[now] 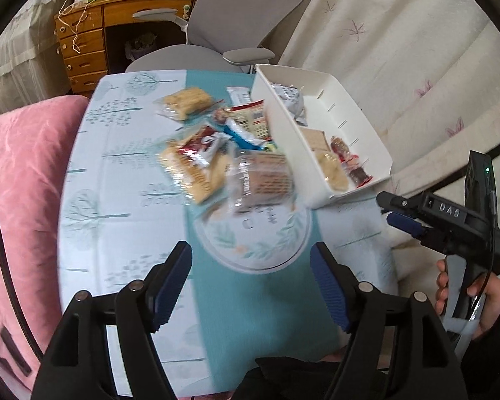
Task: Organize snacks
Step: 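Withdraw both tools from the basket toward the snacks on the cloth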
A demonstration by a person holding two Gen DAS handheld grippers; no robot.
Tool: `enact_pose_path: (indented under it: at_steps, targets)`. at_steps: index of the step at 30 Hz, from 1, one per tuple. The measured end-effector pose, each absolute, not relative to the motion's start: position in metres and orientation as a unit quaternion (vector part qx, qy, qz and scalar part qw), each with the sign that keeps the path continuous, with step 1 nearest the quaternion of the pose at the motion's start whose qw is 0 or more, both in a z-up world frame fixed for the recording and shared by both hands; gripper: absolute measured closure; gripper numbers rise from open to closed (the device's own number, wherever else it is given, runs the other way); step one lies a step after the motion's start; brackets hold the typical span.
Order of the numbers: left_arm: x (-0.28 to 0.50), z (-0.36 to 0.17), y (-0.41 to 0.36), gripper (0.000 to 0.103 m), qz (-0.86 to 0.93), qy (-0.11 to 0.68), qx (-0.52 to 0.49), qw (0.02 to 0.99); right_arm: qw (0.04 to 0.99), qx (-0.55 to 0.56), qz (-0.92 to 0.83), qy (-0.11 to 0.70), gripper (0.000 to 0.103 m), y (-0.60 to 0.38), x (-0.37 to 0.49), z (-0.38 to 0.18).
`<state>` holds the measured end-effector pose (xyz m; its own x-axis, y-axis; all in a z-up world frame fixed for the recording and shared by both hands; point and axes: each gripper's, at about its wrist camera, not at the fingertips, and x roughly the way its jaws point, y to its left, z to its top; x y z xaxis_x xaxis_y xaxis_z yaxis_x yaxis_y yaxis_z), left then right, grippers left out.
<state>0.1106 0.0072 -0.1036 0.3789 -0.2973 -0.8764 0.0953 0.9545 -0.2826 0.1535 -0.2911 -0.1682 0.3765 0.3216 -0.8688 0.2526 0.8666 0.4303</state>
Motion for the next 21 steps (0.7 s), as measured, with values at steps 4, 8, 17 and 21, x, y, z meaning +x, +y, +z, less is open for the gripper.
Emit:
enact_pose_path:
  at_steps: [4, 8, 17, 21]
  targets:
    - [0.106, -0.101, 0.031, 0.031, -0.123, 0.546, -0.065, 0.826, 0.782, 0.302, 0.002, 0.546, 0.043, -0.280, 0.139, -0.171]
    - [0.104, -0.099, 0.055, 0.031, -0.133, 0.547, -0.043, 0.825, 0.764, 0.362, -0.020, 0.534, 0.041, -0.268, 0.124, -0.178]
    - [0.120, -0.102, 0.090, 0.031, -0.138, 0.556, -0.024, 0.819, 0.676, 0.489, -0.081, 0.545, 0.034, -0.252, 0.106, -0.216]
    - [0.139, -0.108, 0.093, 0.030, -0.133, 0.560, -0.019, 0.817, 0.632, 0.550, -0.096, 0.538, 0.034, -0.248, 0.106, -0.230]
